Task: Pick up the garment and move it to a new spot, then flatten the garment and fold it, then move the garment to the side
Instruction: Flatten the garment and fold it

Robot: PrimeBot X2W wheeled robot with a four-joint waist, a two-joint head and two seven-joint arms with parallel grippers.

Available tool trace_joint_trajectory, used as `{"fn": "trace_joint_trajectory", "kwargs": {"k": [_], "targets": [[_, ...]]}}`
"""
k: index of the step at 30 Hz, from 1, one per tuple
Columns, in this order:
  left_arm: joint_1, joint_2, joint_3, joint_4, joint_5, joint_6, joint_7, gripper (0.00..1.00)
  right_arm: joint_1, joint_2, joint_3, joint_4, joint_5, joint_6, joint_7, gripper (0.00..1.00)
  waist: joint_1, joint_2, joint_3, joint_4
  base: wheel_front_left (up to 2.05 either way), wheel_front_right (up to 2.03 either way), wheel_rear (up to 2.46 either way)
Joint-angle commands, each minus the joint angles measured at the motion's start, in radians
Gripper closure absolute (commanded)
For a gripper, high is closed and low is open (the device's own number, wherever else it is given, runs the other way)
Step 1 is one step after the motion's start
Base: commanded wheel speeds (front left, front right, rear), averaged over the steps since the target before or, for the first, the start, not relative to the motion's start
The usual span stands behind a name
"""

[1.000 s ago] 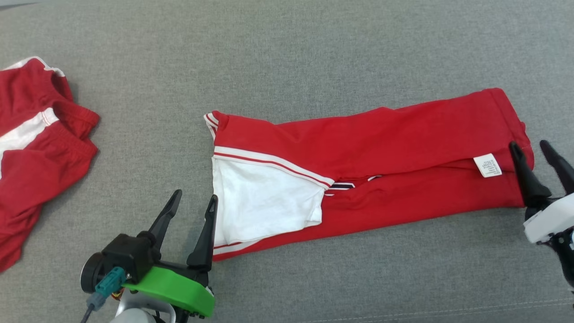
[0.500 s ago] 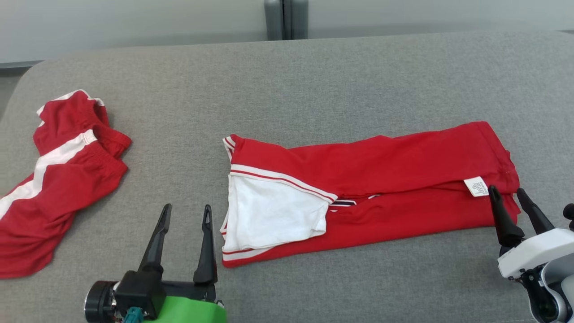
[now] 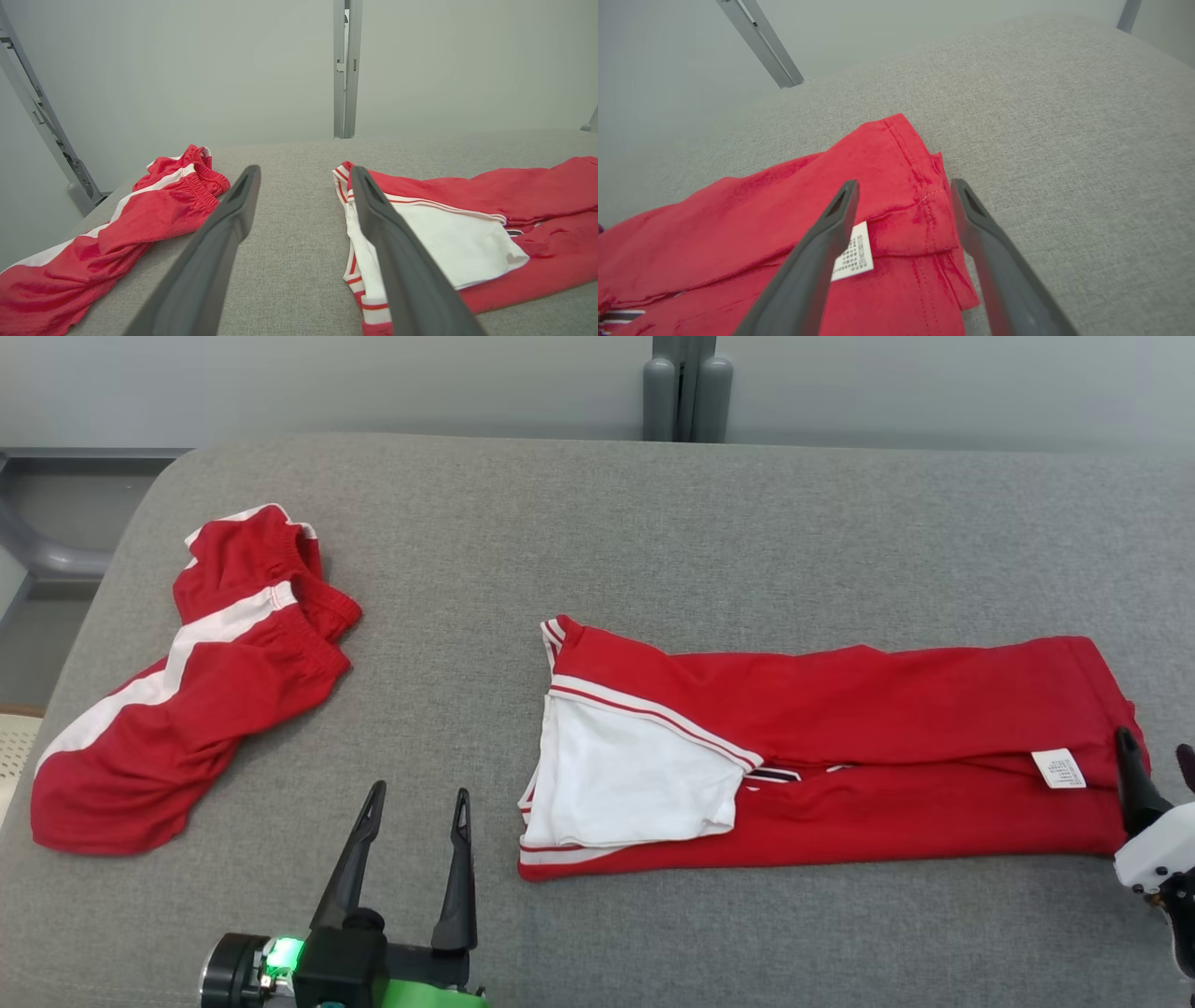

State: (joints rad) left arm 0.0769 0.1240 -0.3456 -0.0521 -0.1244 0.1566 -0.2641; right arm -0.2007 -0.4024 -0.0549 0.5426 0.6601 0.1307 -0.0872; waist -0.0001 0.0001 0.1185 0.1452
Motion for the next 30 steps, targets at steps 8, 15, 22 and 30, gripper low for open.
{"fn": "trace_joint_trajectory", "kwargs": {"k": [8, 15, 22, 30], "targets": [[0.013, -0.028, 0.005, 0.010, 0.054, -0.034, 0.000, 0.00, -0.062, -0.012, -0.073, 0.138, -0.071, 0.000, 0.085, 0.00, 0.0001, -0.0001, 0.022, 0.034, 0.00, 0.00, 0.00], [-0.010, -0.037, 0.007, 0.016, 0.076, -0.060, 0.000, 0.00, -0.115, 0.008, -0.054, 0.227, -0.056, 0.000, 0.121, 0.00, 0.0001, -0.0001, 0.054, 0.035, 0.00, 0.00, 0.00], [-0.031, -0.042, 0.010, 0.022, 0.090, -0.076, 0.000, 0.00, -0.153, 0.006, -0.004, 0.288, -0.021, -0.001, 0.142, 1.00, 0.0001, -0.0001, 0.075, 0.031, 0.00, 0.00, 0.00], [-0.037, -0.043, 0.016, 0.019, 0.101, -0.092, 0.000, 0.00, -0.189, -0.082, 0.041, 0.299, -0.033, -0.002, 0.084, 1.00, 0.0001, -0.0001, 0.094, 0.002, 0.00, 0.00, 0.00]]}}
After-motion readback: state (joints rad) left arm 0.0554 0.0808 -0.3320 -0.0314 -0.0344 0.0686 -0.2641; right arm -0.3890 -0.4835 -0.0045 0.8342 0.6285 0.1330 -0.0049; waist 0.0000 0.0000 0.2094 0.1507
